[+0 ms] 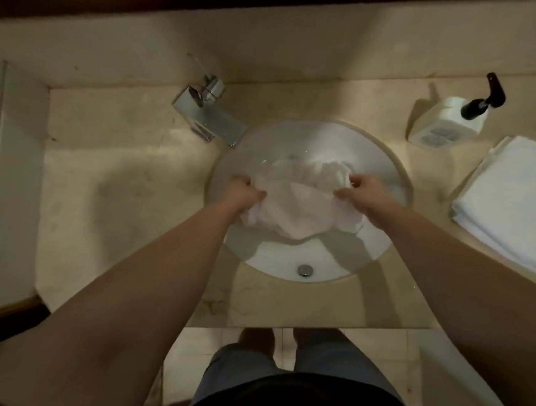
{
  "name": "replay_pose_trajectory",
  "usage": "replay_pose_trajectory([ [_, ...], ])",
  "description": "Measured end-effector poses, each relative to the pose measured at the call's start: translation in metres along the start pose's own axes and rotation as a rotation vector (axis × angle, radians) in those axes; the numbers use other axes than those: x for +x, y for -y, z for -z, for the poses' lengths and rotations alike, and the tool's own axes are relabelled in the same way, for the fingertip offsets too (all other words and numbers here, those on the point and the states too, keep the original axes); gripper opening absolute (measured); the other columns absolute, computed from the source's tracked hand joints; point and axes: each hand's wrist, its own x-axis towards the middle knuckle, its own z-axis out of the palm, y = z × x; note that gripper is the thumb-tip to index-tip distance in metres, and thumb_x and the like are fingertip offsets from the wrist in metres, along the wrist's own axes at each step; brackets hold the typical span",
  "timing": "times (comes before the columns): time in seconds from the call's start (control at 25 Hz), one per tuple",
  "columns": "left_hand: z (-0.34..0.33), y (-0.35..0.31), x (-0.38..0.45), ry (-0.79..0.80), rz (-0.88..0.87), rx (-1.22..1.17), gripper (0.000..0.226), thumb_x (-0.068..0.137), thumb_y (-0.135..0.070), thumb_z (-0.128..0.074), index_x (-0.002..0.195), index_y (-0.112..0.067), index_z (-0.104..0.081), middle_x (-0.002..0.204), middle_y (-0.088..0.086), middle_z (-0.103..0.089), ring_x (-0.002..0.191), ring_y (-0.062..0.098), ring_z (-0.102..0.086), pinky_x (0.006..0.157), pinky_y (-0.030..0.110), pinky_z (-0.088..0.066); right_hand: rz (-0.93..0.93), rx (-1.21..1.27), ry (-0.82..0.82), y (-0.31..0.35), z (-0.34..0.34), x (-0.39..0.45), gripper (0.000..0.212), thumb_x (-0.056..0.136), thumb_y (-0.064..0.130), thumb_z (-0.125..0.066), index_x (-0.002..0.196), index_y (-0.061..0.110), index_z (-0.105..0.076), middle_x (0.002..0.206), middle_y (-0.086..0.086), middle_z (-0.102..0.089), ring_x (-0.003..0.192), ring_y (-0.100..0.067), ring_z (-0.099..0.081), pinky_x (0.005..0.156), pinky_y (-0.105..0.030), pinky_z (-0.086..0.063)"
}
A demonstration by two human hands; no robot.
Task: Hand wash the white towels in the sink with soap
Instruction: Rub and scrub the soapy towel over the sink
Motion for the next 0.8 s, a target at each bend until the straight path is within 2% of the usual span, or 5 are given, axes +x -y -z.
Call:
replay_pose_trajectory([
  [0.24,-0.017,0.024,0.053,0.057,-0.004,-0.132,0.046,0.077,-0.004,-0.075,0.121,-0.005,-0.065,0.117,0.017,-0.069,0.101,0.029,-0.067,0.085,0.042,-0.055,-0.034,0.024,-0.176,-0.024,-0.027,0.039,0.057,0.09,0.034,-0.068,0.138,0.01,-0.05,0.129,-0.012,-0.057,0.117,-0.027,-0.056,0.094,-0.033,-0.045],
  [0.44,-0.045,0.049,0.061,0.001,0.007,0.288,0.038,0.087,-0.028,-0.07,0.117,-0.005,-0.069,0.112,0.013,-0.071,0.098,0.029,-0.068,0.072,0.029,-0.046,-0.088,-0.096,-0.224,-0.058,-0.052,0.051,0.054,0.087,0.032,-0.072,0.128,0.002,-0.053,0.122,-0.015,-0.061,0.113,-0.032,-0.058,0.082,-0.029,-0.039],
  [0.56,-0.051,0.051,0.059,-0.072,-0.164,0.391,0.015,0.091,-0.022,-0.062,0.09,-0.008,-0.07,0.088,0.012,-0.069,0.083,0.029,-0.063,0.068,0.03,-0.041,-0.046,-0.253,-0.279,-0.064,-0.06,0.054,0.04,0.087,0.033,-0.066,0.104,-0.003,-0.064,0.104,-0.02,-0.066,0.1,-0.036,-0.062,0.072,-0.03,-0.039],
  [0.68,-0.06,0.045,0.053,-0.081,-0.163,0.048,0.022,0.092,-0.021,-0.052,0.071,-0.02,-0.045,0.07,-0.003,-0.048,0.064,0.015,-0.045,0.065,0.032,-0.038,0.076,-0.162,-0.301,-0.055,-0.061,0.052,0.038,0.089,0.033,-0.047,0.095,0.0,-0.064,0.092,-0.017,-0.063,0.085,-0.032,-0.058,0.069,-0.028,-0.036],
  [0.8,-0.073,0.039,0.05,0.05,0.168,-0.51,0.05,0.071,-0.056,-0.074,0.1,-0.017,-0.064,0.095,-0.001,-0.069,0.082,0.012,-0.065,0.078,0.027,-0.053,-0.001,0.149,-0.215,-0.046,-0.064,0.046,0.021,0.095,0.024,-0.047,0.095,0.008,-0.06,0.085,-0.006,-0.059,0.083,-0.026,-0.057,0.065,-0.029,-0.041],
])
